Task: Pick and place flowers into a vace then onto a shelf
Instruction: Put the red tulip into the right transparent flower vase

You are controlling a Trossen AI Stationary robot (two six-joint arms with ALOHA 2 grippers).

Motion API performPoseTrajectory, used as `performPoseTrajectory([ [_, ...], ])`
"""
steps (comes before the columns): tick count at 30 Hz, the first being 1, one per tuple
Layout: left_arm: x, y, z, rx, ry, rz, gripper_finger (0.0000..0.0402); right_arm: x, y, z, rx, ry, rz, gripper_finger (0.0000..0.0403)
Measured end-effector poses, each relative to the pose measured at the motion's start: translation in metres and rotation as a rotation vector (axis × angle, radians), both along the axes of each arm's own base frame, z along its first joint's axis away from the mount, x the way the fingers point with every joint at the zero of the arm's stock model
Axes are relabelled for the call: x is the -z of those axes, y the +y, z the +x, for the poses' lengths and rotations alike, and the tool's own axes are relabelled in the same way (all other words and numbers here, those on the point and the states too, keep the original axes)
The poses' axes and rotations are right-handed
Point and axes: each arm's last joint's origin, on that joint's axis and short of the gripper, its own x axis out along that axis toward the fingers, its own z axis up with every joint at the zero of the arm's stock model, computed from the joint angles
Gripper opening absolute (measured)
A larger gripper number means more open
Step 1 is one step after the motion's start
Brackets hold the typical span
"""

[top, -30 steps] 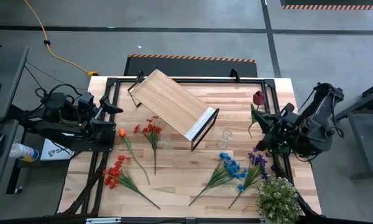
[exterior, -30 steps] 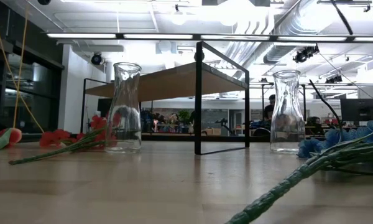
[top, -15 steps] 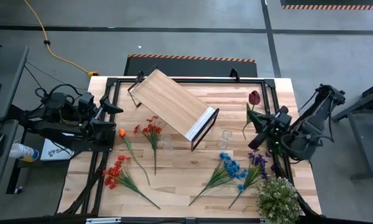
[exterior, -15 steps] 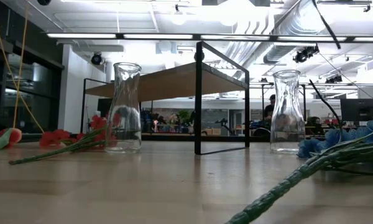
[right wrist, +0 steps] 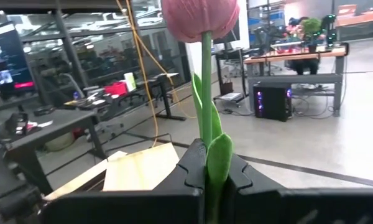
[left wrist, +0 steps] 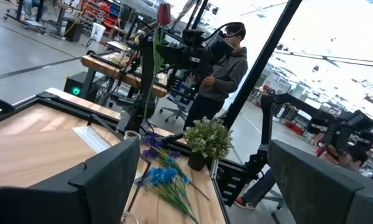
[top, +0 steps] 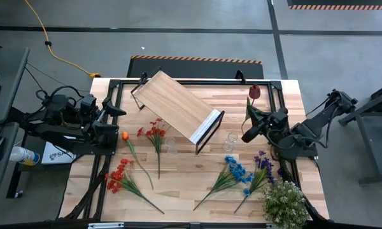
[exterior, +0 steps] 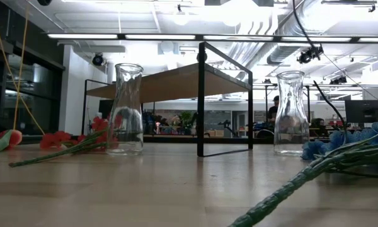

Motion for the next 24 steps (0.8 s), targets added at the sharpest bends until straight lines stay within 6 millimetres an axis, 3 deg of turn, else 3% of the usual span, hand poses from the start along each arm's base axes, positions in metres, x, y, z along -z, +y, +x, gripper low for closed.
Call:
performPoseTrajectory([
  [9,0.001,0.000,0.000,-0.002,0.013,0.001,0.0386,0.009,-0.005,0.023,0.078,0.006,-0.004,0.0000],
  [24,0.004,0.000,0.000,-0.002,0.039,0.003,0.0386,0.019,-0.012,0.043,0.143,0.013,-0.008,0.0000],
])
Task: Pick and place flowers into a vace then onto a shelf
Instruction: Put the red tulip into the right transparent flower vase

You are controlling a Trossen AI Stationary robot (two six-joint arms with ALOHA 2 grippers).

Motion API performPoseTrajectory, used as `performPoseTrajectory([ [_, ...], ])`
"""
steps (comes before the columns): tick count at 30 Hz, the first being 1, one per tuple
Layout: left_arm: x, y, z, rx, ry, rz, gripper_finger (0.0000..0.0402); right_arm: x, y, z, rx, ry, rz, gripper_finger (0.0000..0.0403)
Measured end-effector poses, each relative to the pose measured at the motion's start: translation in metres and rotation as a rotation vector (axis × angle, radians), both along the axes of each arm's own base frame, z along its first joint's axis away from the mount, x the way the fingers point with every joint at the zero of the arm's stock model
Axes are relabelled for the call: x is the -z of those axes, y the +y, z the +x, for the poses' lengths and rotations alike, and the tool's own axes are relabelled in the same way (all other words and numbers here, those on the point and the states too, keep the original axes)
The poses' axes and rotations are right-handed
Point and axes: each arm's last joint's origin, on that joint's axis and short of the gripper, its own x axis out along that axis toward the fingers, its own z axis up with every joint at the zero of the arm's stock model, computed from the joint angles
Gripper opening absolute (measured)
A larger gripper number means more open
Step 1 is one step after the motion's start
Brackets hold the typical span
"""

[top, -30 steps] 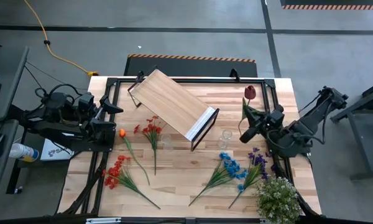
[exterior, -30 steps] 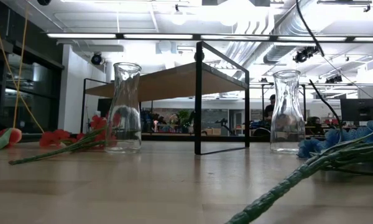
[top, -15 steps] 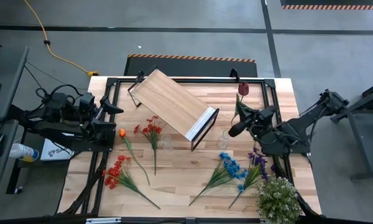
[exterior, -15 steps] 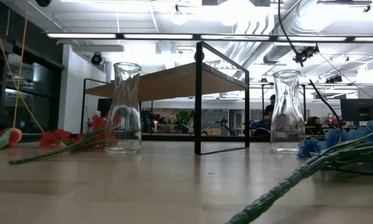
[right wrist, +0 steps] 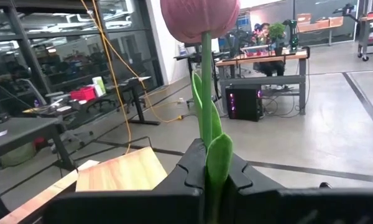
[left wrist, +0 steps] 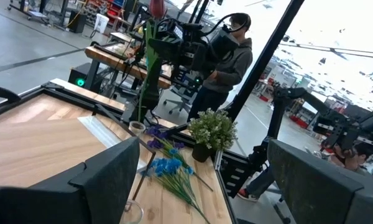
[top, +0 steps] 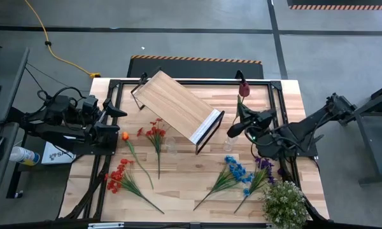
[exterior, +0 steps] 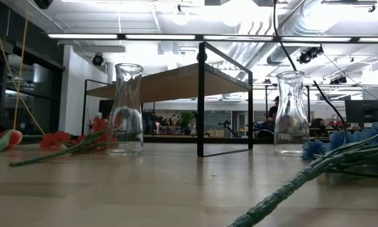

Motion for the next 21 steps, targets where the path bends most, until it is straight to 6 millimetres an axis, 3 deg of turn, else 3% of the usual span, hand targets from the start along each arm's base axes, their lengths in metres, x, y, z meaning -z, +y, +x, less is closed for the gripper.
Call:
performPoseTrajectory([
  [21,0.000,0.000,0.000,0.003,0.000,0.000,0.0386,0.013,0.001,0.014,0.020,0.022,-0.012,0.0006],
])
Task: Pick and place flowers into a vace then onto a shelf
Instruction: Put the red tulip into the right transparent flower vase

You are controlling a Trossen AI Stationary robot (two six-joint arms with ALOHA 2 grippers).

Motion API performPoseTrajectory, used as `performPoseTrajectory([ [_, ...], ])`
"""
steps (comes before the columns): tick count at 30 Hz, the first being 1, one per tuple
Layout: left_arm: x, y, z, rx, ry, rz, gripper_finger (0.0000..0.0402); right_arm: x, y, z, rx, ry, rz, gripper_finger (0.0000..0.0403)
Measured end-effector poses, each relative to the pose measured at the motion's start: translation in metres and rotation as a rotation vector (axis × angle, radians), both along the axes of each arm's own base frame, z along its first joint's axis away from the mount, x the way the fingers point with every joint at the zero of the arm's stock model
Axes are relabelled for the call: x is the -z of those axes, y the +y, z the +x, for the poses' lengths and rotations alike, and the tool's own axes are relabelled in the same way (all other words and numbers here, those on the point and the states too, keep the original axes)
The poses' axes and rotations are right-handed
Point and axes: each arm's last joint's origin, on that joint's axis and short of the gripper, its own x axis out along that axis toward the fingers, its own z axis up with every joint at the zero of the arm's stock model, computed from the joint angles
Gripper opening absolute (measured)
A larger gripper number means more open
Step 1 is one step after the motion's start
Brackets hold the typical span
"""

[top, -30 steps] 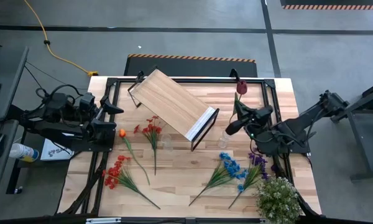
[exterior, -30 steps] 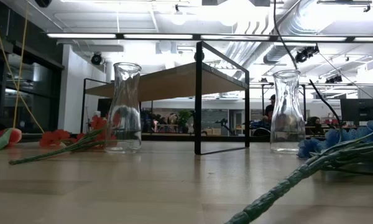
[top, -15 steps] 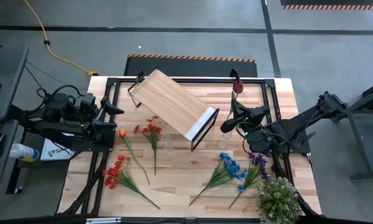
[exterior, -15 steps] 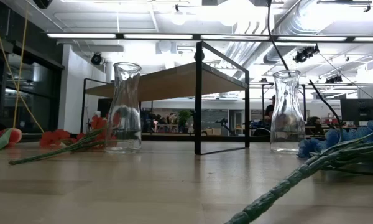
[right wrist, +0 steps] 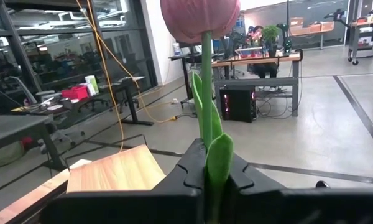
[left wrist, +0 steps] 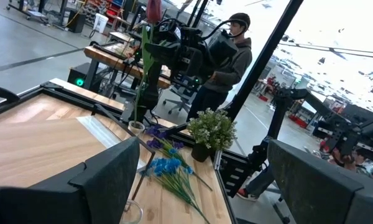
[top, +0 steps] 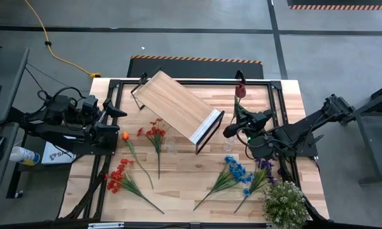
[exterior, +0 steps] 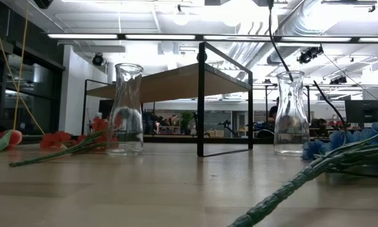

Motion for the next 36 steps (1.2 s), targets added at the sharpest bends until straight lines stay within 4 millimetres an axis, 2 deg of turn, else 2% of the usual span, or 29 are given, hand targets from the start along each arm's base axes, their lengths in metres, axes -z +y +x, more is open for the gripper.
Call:
performPoseTrajectory([
  [13,0.000,0.000,0.000,0.000,0.001,0.000,0.0386,0.012,0.005,0.010,-0.003,0.043,-0.021,0.0009],
  [36,0.000,0.000,0.000,0.003,0.001,0.000,0.0386,0.015,0.014,0.005,-0.096,0.082,-0.013,0.0013],
])
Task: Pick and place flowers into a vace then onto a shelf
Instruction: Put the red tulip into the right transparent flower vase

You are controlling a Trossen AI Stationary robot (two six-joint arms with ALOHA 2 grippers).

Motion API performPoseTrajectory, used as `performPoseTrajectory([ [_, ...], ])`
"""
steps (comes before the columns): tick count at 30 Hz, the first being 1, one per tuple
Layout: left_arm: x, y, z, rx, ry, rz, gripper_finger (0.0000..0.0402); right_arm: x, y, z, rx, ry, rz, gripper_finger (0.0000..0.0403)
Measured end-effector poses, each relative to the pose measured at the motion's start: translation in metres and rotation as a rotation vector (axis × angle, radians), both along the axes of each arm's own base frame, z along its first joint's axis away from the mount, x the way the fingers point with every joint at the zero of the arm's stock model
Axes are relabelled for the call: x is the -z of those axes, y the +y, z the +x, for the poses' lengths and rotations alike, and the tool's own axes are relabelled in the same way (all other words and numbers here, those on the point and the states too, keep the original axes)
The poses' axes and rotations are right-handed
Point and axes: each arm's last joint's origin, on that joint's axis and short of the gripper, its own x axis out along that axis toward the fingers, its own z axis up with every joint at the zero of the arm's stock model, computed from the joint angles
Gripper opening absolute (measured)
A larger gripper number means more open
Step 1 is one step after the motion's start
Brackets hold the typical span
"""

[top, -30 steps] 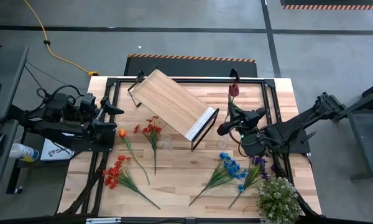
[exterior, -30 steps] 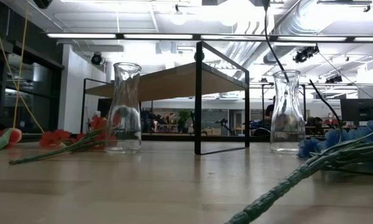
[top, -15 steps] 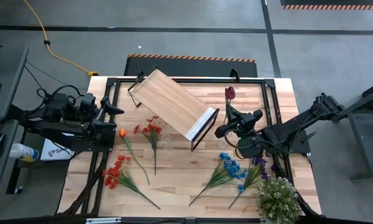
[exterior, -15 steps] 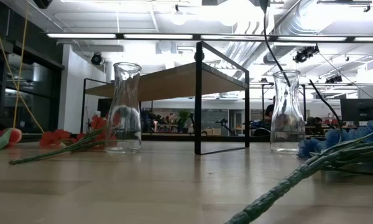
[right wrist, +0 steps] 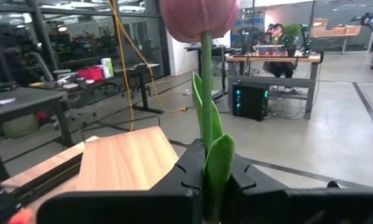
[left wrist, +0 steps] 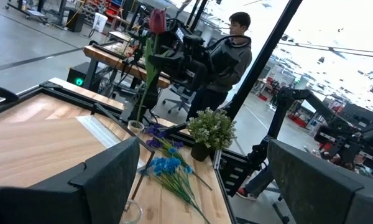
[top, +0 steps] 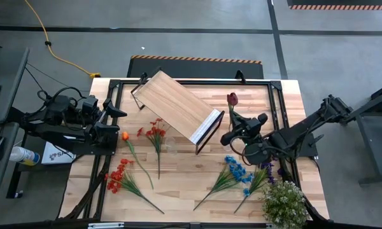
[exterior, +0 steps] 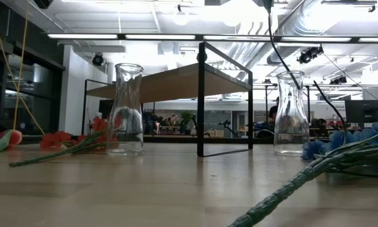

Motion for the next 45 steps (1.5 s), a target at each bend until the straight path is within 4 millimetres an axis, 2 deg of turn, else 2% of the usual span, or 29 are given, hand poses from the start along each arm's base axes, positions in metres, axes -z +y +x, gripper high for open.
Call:
performPoseTrajectory([
  [22,0.000,0.000,0.000,0.000,0.000,0.000,0.0386,0.010,0.006,-0.004,-0.137,0.053,0.068,0.0057],
  [39,0.000,0.000,0.000,0.000,0.000,0.000,0.0386,0.024,0.004,-0.011,-0.283,0.213,0.178,0.0110],
  [45,0.000,0.000,0.000,0.000,-0.001,0.000,0.0386,0.028,0.001,-0.019,-0.310,0.252,0.262,0.0125],
])
